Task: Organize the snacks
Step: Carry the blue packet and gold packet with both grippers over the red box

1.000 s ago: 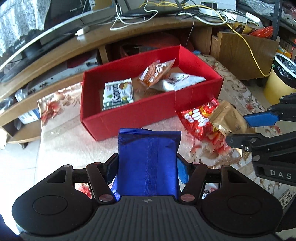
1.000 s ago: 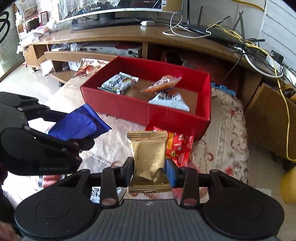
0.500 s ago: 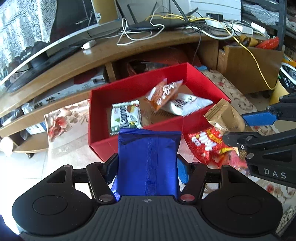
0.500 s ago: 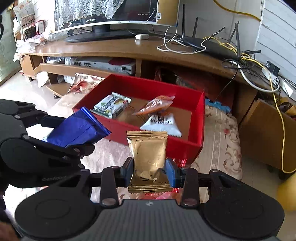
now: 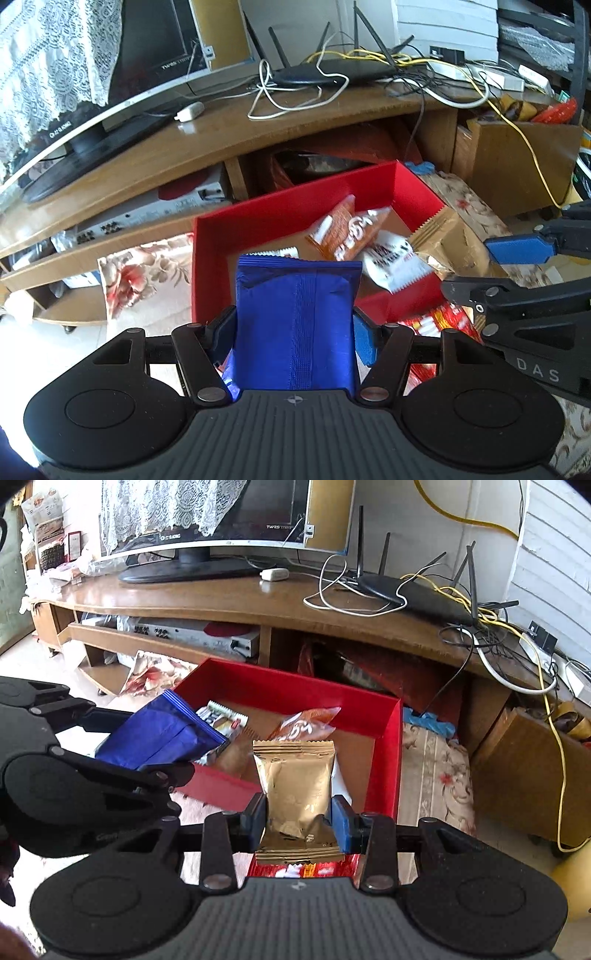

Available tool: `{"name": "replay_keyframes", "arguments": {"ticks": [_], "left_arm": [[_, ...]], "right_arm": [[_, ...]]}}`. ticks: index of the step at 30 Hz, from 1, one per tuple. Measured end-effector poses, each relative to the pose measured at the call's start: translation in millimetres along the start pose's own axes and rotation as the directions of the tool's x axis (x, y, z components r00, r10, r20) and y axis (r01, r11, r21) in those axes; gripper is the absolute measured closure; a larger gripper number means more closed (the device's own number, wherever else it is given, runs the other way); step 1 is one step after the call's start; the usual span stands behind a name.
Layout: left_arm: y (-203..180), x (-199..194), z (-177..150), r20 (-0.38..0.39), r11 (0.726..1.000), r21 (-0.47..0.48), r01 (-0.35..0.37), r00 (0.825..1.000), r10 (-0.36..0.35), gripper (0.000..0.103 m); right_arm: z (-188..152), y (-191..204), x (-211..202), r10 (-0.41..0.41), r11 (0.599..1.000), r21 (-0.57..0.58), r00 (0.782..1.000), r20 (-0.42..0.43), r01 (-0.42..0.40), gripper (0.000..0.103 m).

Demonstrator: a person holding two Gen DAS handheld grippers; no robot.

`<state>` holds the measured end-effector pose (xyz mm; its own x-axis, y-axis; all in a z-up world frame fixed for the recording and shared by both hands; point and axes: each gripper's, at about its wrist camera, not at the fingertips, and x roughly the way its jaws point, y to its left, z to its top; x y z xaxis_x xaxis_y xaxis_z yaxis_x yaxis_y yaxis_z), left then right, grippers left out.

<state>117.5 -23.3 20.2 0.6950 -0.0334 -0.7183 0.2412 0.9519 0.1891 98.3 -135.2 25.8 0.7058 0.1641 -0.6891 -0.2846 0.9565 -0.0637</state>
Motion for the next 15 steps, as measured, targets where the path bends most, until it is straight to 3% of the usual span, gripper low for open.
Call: {"name": "replay_keyframes", "arguments": {"ticks": [15], "left_arm": [[11, 33, 24, -0.019, 0.999, -0.03, -0.037, 0.999, 0.036, 0.034]], "right_arm": [[31, -7, 40, -0.013, 1.0, 0.0, 1.0, 0.005, 0.013, 0.066]]}}
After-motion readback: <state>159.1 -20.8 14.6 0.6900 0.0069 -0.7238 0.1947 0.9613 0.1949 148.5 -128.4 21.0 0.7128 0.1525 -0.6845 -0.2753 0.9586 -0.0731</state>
